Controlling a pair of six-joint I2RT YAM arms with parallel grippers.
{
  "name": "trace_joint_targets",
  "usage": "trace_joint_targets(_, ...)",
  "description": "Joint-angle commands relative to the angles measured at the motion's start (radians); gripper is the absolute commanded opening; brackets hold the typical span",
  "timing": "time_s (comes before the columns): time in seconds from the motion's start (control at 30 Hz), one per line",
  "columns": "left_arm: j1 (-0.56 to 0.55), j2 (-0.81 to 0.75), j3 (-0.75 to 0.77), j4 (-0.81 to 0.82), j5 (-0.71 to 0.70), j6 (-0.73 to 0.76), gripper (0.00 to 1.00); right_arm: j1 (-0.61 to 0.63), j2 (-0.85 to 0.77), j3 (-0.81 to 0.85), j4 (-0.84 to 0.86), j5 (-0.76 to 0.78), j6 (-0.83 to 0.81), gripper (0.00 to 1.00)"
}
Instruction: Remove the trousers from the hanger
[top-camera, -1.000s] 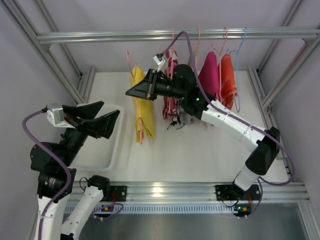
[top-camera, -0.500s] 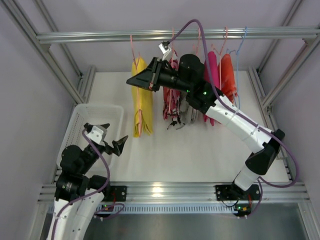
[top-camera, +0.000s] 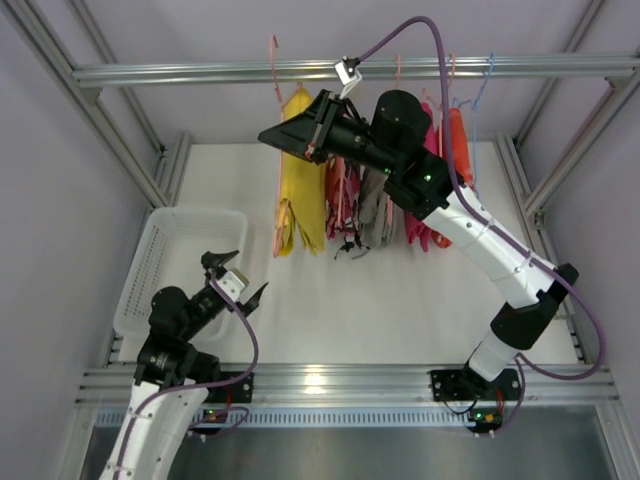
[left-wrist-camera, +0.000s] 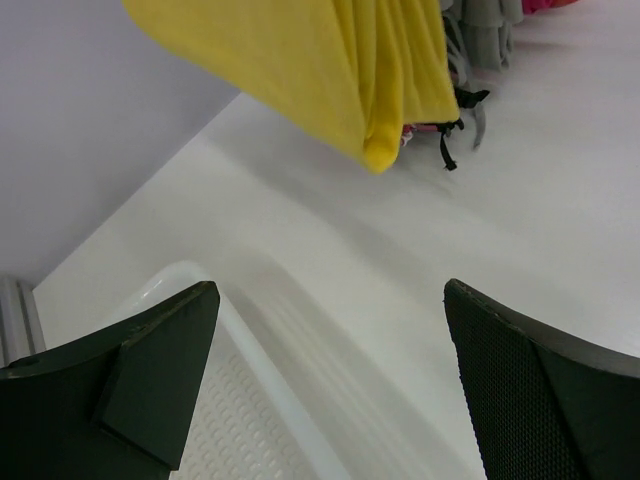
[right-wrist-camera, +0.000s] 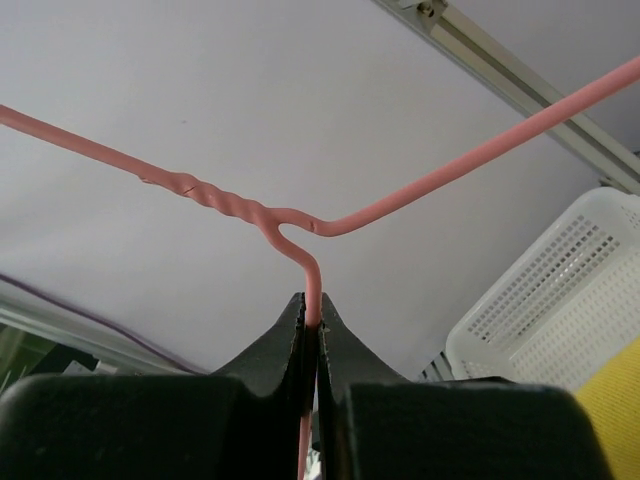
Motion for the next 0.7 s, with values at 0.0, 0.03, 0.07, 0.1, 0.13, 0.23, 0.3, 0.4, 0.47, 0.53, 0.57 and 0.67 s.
trace_joint_targets(0.0, 0.003, 0.046, -0.071, 0.281, -0.012, 0.054, 0.99, -0.011, -0.065, 0.144, 0.107, 0.044, -0.037, 0.00)
trace_joint_targets(0.03, 0.003, 0.054, -0.086, 0.369, 0.000, 0.046, 0.99, -0.011, -0.067, 0.147, 0.101, 0.047, -0.039, 0.00)
trace_joint_targets(0.07, 0.003, 0.075, -0.099, 0.405, 0.014, 0.036, 0.99, -0.010, -0.069, 0.147, 0.098, 0.049, -0.043, 0.00)
trace_joint_targets(0.1, 0.001, 0.089, -0.113, 0.436, 0.029, -0.001, 0.99, -0.011, -0.070, 0.147, 0.090, 0.054, -0.046, 0.00)
trace_joint_targets(0.13, 0.001, 0.109, -0.113, 0.488, 0.033, -0.026, 0.99, -0.011, -0.072, 0.144, 0.084, 0.058, -0.049, 0.00)
trace_joint_targets(0.23, -0.006, 0.189, -0.097, 0.536, 0.051, -0.096, 0.99, -0.011, -0.076, 0.131, 0.082, 0.066, -0.053, 0.00)
trace_joint_targets(0.3, -0.019, 0.230, -0.103, 0.594, 0.045, -0.103, 0.99, -0.011, -0.072, 0.125, 0.088, 0.064, -0.051, 0.00)
trace_joint_targets(0.4, -0.052, 0.293, -0.108, 0.665, -0.001, -0.095, 0.99, -0.011, -0.062, 0.126, 0.098, 0.063, -0.043, 0.00)
trace_joint_targets(0.47, -0.080, 0.339, -0.107, 0.698, -0.013, -0.095, 0.99, -0.011, -0.056, 0.128, 0.102, 0.066, -0.039, 0.00)
trace_joint_targets(0.53, -0.132, 0.386, -0.108, 0.738, -0.047, -0.066, 0.99, -0.011, -0.053, 0.126, 0.104, 0.067, -0.037, 0.00)
trace_joint_targets(0.57, -0.158, 0.406, -0.105, 0.751, -0.132, -0.049, 0.99, -0.011, -0.052, 0.128, 0.102, 0.067, -0.034, 0.00)
trace_joint_targets(0.67, -0.252, 0.479, -0.093, 0.826, -0.297, 0.006, 0.99, -0.010, -0.053, 0.129, 0.104, 0.067, -0.033, 0.00)
